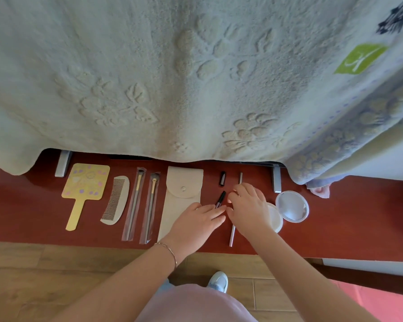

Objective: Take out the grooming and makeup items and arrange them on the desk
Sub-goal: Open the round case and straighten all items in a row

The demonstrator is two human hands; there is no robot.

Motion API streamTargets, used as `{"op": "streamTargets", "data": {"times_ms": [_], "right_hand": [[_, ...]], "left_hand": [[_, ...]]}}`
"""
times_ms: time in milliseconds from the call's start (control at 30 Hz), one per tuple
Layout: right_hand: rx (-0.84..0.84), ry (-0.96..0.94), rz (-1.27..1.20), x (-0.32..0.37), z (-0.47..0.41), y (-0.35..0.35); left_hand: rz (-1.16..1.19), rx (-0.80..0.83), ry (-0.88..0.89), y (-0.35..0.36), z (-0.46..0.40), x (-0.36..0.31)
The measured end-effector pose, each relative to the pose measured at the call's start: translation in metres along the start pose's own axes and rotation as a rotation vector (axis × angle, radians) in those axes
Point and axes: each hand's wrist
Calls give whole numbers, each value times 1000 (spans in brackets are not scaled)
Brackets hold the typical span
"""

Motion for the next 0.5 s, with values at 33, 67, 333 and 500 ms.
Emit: {"op": "streamTargets", "data": {"times_ms": [33,67,333,500], "right_hand": [[-2,-7,-14,0,-2,2],[0,-5,-31,-1,-5,2],[97,-71,-71,-5,-51,-10],[163,-122,24,2,-69,-7]], "left_hand": [[4,4,2,1,1,1],[9,-1,2,3,2,1],[46,-64,-38,10,14,-4],[59,-83,-45,15,18,-2]]}}
Point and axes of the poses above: each hand's wrist, its own z-axis away from the middle knuckle, its own y-axis out of the palm, x = y × z, and after that the axes turned 10 degrees about y, right-handed
